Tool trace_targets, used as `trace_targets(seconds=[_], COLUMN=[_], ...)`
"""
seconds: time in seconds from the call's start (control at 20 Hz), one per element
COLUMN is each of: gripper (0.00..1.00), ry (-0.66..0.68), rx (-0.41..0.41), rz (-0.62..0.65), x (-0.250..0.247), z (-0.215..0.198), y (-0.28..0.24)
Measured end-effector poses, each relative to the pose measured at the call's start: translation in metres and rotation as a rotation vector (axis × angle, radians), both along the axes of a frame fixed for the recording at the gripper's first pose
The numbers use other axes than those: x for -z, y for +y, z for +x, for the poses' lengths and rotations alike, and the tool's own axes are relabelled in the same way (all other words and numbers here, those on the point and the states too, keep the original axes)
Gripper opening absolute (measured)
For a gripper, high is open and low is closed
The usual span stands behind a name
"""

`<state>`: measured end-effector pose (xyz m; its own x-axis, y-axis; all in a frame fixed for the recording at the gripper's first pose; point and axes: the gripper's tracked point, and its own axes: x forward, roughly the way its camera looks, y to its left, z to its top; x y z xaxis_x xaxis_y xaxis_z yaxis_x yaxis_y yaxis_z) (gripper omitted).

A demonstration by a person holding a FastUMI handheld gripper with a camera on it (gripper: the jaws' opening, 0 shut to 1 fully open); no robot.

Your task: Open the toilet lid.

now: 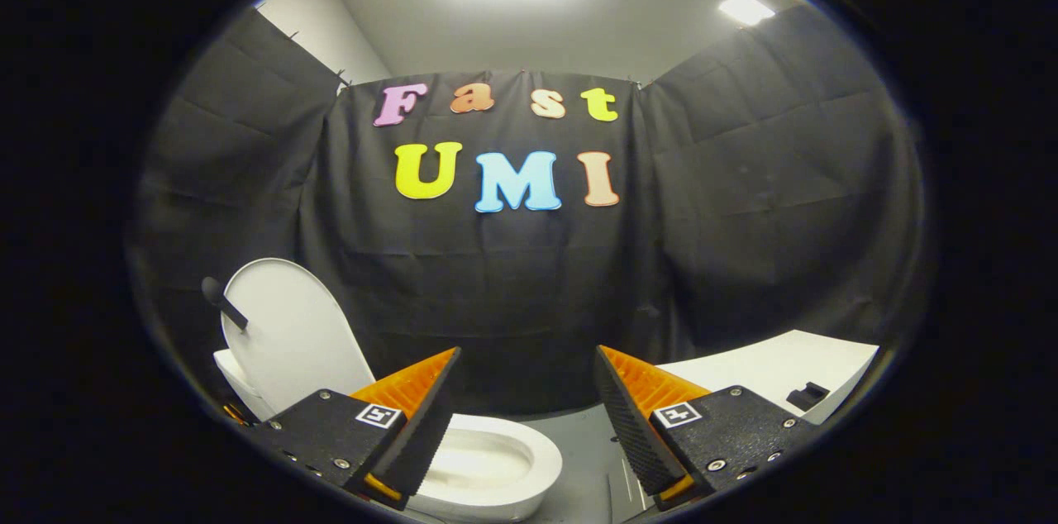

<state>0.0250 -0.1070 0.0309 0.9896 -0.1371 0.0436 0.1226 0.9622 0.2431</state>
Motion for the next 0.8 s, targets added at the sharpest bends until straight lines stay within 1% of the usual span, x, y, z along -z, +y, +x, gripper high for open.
trace_targets(seconds=[0.2, 0.3, 0.4, 0.55, 0.65, 0.8], gripper=[0.94, 0.94, 0.94, 0.94, 0.94, 0.94], ry=[0.019, 0.041, 0.053, 0.101, 0.091, 0.069], rx=[0.088, 0.118, 0.149, 0.175, 0.195, 0.203], rz=[0.043, 0.066, 0.054, 0.023, 0.010, 0.009], x=[0.020, 0.030, 0.038, 0.051, 0.044, 0.039], z=[-0.009, -0.011, -0.019, -0.022, -0.024, -0.022], y=[-0.017, -0.017, -0.019, -0.020, -0.022, -0.020])
